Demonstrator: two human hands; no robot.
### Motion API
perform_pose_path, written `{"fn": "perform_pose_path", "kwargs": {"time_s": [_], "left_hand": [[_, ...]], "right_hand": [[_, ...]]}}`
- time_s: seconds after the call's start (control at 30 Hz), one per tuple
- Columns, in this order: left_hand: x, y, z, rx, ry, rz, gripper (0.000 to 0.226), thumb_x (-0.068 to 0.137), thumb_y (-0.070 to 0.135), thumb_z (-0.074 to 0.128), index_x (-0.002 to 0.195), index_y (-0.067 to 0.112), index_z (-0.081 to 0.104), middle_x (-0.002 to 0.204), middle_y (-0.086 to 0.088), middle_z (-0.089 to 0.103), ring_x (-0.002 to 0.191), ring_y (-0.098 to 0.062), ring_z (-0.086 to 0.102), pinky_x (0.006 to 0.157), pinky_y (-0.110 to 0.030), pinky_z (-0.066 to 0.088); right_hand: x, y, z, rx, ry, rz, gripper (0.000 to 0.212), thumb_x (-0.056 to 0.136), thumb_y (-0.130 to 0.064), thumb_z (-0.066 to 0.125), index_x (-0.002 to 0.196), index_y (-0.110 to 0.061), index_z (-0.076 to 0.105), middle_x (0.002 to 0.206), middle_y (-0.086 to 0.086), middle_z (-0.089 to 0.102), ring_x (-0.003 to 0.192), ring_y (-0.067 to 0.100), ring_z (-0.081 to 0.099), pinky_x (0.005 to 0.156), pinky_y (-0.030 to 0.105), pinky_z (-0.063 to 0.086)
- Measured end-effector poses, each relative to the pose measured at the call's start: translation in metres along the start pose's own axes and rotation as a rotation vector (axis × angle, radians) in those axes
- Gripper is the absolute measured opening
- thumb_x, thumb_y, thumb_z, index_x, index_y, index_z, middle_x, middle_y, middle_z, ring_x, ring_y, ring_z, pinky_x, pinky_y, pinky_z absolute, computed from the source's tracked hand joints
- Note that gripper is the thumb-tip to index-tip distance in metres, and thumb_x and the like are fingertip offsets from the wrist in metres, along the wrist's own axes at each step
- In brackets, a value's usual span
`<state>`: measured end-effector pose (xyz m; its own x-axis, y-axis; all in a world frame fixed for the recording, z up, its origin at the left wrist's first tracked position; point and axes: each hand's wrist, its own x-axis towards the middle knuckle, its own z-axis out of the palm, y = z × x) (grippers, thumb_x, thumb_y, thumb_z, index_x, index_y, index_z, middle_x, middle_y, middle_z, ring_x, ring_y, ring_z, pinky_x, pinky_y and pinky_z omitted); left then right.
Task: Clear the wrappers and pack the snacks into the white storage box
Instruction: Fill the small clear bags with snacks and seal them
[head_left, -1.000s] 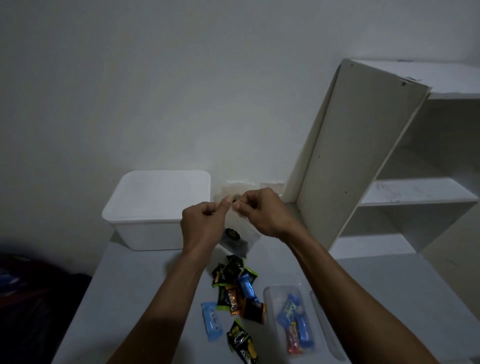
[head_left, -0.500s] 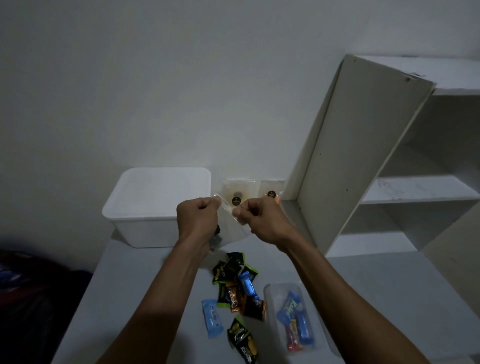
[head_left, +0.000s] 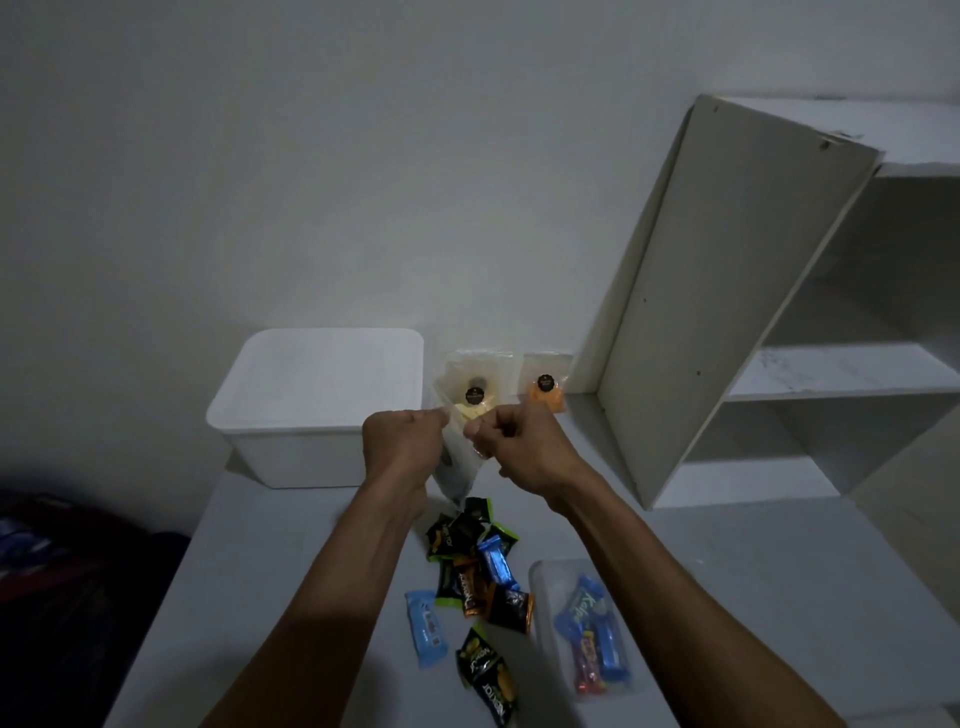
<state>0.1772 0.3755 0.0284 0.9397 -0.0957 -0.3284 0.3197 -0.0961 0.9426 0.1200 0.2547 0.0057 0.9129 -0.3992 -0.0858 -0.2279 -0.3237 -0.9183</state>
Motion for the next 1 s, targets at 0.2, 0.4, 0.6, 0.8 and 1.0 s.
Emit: {"fn": "perform_pose_path", "kwargs": {"time_s": [0.2,0.4,0.6,0.8,1.0], "left_hand": [[-0.006,-0.006,0.007,0.081,-0.034,0.003,0.031,0.081,0.014,0.074,0.058,0.008,0.055,0.059,-0.007,0.05,0.058,-0.019,0.047,0.055,-0.025,0.037],[-0.009,-0.007,0.01,0.052,-0.04,-0.019,0.023,0.083,0.012,0.073,0.066,0.006,0.058,0.067,-0.004,0.056,0.061,-0.016,0.051,0.052,-0.023,0.038],[-0.002,-0.014,0.008,0.062,0.027,0.161,0.017,0.087,0.03,0.071,0.085,0.013,0.067,0.087,0.002,0.066,0.084,-0.016,0.061,0.073,-0.027,0.047],[0.006,-0.013,0.001,0.13,-0.241,0.361,0.015,0.093,0.028,0.065,0.106,0.024,0.07,0.109,0.005,0.066,0.088,-0.003,0.059,0.073,-0.018,0.042],[-0.004,-0.016,0.014,-0.02,-0.292,0.329,0.009,0.089,0.019,0.069,0.081,0.024,0.07,0.086,0.008,0.069,0.081,0.0,0.059,0.077,-0.022,0.045]], "right_hand": [[0.0,0.001,0.003,-0.038,0.065,-0.031,0.019,0.095,-0.024,0.063,0.087,-0.01,0.071,0.083,0.006,0.071,0.076,0.011,0.063,0.074,0.031,0.054],[-0.002,0.002,-0.006,-0.011,0.058,0.004,0.019,0.095,-0.021,0.063,0.086,-0.006,0.072,0.086,0.009,0.072,0.078,0.014,0.064,0.077,0.032,0.055],[-0.006,-0.005,-0.037,-0.14,-0.009,-0.087,0.021,0.094,-0.02,0.064,0.085,-0.003,0.071,0.079,0.013,0.07,0.068,0.009,0.057,0.066,0.03,0.051],[-0.022,-0.026,-0.087,-0.247,-0.148,-0.14,0.017,0.094,-0.021,0.064,0.083,-0.011,0.07,0.074,-0.004,0.066,0.063,-0.005,0.057,0.057,0.01,0.046],[-0.036,-0.021,-0.111,-0.163,-0.126,-0.112,0.018,0.095,-0.029,0.062,0.078,-0.025,0.067,0.082,-0.002,0.07,0.078,0.008,0.063,0.07,0.027,0.054]]}}
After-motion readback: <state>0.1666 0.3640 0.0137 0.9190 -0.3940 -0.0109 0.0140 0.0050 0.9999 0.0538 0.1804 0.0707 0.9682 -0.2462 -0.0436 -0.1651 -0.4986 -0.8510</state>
